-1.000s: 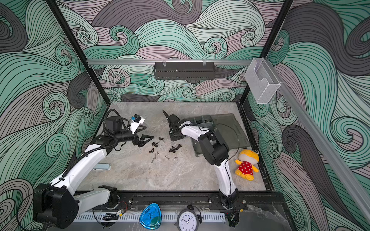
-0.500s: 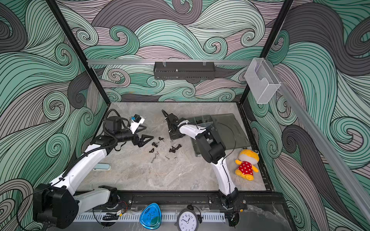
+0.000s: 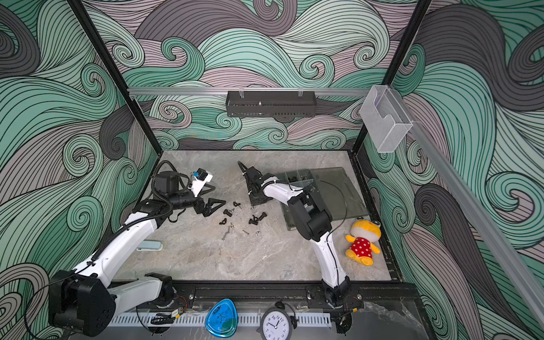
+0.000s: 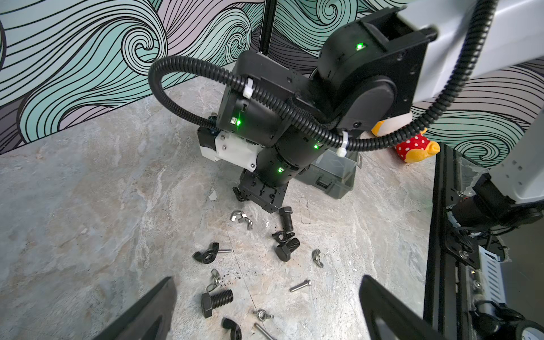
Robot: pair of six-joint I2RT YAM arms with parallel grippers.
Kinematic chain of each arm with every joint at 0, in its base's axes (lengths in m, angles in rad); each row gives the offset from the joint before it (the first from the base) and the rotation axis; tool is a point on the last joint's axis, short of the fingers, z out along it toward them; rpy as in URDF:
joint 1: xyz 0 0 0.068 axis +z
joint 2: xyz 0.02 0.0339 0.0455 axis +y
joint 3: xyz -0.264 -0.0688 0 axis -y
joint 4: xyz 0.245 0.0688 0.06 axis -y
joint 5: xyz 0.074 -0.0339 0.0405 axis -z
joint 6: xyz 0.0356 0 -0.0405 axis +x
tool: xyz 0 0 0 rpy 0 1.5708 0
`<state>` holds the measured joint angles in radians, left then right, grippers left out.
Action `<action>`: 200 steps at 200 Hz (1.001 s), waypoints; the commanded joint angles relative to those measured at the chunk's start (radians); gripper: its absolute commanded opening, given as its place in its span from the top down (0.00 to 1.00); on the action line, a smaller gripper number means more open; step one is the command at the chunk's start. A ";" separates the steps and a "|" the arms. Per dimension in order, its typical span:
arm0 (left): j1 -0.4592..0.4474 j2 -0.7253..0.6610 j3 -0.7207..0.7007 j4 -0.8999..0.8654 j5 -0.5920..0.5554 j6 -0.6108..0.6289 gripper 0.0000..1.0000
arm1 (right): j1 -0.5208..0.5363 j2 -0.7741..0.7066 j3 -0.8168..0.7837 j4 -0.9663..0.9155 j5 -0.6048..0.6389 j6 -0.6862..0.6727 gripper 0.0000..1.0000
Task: Sort the screws and nuts into containers
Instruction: Pick up the nut from the center of the table, then place the nut into the container.
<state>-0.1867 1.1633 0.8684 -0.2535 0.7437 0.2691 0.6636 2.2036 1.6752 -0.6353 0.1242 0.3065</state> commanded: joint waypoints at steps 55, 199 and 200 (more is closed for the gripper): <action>-0.010 -0.002 0.003 -0.005 0.020 0.003 0.01 | -0.068 -0.178 -0.067 0.003 -0.066 -0.079 1.00; -0.116 -0.016 -0.011 -0.022 0.102 0.097 0.01 | -0.406 -0.315 -0.244 0.019 -0.073 -0.102 1.00; -0.115 -0.016 -0.011 -0.022 0.100 0.097 0.01 | -0.407 -0.315 -0.246 0.020 -0.073 -0.102 1.00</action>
<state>-0.2996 1.1610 0.8574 -0.2550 0.8360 0.3367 0.2710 1.8912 1.4452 -0.6235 0.0460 0.2272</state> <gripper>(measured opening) 0.986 0.066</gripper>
